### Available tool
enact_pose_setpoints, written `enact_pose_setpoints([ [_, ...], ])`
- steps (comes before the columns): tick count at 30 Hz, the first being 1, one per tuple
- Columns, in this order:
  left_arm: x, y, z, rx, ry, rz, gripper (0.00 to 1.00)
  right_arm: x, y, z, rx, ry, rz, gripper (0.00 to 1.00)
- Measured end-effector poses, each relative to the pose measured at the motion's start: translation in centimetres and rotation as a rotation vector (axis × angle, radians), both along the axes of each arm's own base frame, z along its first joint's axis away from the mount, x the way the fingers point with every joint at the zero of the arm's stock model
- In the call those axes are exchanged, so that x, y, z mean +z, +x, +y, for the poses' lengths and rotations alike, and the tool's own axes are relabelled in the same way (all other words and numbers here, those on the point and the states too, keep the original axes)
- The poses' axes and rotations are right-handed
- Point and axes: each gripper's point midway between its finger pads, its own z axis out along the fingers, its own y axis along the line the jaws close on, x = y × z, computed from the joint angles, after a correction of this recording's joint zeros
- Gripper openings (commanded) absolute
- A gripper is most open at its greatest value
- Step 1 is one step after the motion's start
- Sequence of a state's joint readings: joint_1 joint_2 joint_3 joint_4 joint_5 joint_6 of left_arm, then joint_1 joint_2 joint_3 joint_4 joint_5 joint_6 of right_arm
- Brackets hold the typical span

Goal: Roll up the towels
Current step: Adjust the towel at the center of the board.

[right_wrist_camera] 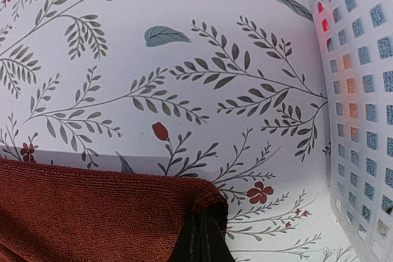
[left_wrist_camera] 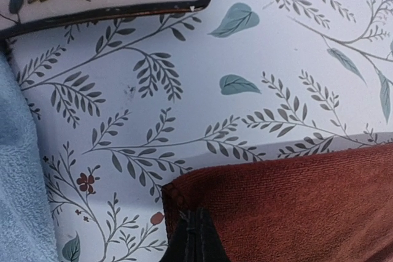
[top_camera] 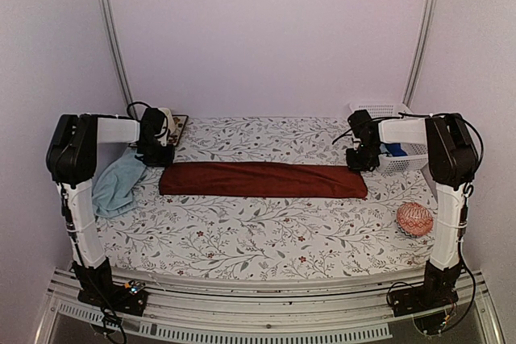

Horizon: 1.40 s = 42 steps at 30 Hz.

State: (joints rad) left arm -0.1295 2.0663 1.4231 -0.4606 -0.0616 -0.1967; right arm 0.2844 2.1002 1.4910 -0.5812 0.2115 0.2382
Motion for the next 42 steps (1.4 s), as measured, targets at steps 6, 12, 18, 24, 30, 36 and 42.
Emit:
enact_pose_setpoints([
  [6,-0.8,-0.8,0.4,0.016,0.012,0.015,0.0,0.1,0.0,-0.2,0.007,-0.019,-0.001,0.02],
  [12,-0.9,-0.9,0.6,0.028,0.018,0.001,0.0,0.3,0.2,-0.6,0.002,-0.043,-0.011,0.02],
  [18,0.1,-0.3,0.8,0.036,0.026,-0.036,0.0,0.7,0.5,-0.7,-0.002,-0.05,-0.022,0.02],
  [24,0.6,0.2,0.9,0.042,0.034,-0.056,0.0,1.6,1.4,-0.8,-0.008,-0.063,-0.052,0.02],
  [30,1.1,0.7,1.1,0.046,0.038,-0.074,0.0,2.7,2.4,-1.1,-0.013,-0.078,-0.087,0.02],
  [36,2.2,1.7,1.3,0.057,0.04,-0.11,0.0,3.3,3.0,-1.2,-0.016,-0.085,-0.109,0.02],
  [42,2.9,2.4,1.8,0.07,0.046,-0.131,0.0,2.2,3.0,-1.5,-0.017,-0.114,-0.091,0.02],
])
